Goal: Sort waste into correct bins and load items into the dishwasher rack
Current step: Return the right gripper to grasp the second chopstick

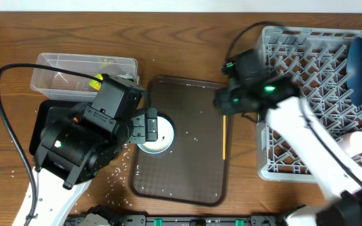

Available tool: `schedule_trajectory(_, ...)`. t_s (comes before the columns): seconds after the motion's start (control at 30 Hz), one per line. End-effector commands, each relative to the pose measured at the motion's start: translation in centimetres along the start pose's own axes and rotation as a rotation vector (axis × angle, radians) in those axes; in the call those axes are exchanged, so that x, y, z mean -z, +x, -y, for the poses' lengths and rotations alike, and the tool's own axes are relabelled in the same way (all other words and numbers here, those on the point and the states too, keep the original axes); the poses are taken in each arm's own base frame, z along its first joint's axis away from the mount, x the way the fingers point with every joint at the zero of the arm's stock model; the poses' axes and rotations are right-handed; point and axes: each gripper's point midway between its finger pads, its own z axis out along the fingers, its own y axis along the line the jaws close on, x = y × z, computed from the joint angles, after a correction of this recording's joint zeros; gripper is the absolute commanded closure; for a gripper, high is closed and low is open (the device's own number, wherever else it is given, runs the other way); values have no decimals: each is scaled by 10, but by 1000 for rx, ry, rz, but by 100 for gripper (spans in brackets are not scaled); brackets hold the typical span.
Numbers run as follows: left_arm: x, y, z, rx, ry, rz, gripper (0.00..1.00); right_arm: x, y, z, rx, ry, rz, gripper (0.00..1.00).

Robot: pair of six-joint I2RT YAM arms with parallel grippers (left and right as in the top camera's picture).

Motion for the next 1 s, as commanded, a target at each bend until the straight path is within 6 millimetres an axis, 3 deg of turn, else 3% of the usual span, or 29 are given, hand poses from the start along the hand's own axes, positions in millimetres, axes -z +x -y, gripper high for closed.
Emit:
schedule_trajectory(0.0,-2,2,1,5,3,-11,2,-38,13,16,-131,158,-61,43)
schedule_trajectory(0.1,-2,2,1,5,3,-11,2,-72,19,16,-164,154,-124,44)
schedule_trajectory(0.3,-2,2,1,5,3,-11,2,-113,34,18,-169,129,-227,43)
schedule_trajectory(0.67,-2,2,1,5,3,-11,2,-146,65,23,-173,152,-359,48)
schedule_trajectory(0.7,-2,2,1,5,3,-11,2,-146,64,23,-173,151,-358,54)
schedule_trajectory(0.73,-2,2,1,5,3,-11,2,-146,62,20,-162,135,-352,76)
schedule_trajectory(0.77,-2,2,1,5,3,-11,2,-147,60,15,-136,102,-346,92)
schedule_trajectory(0.8,-2,2,1,5,3,-11,2,-146,57,10,-112,71,-340,98)
schedule_trajectory(0.97,-2,2,1,5,3,-11,2,-124,35,-2,-47,5,-274,99)
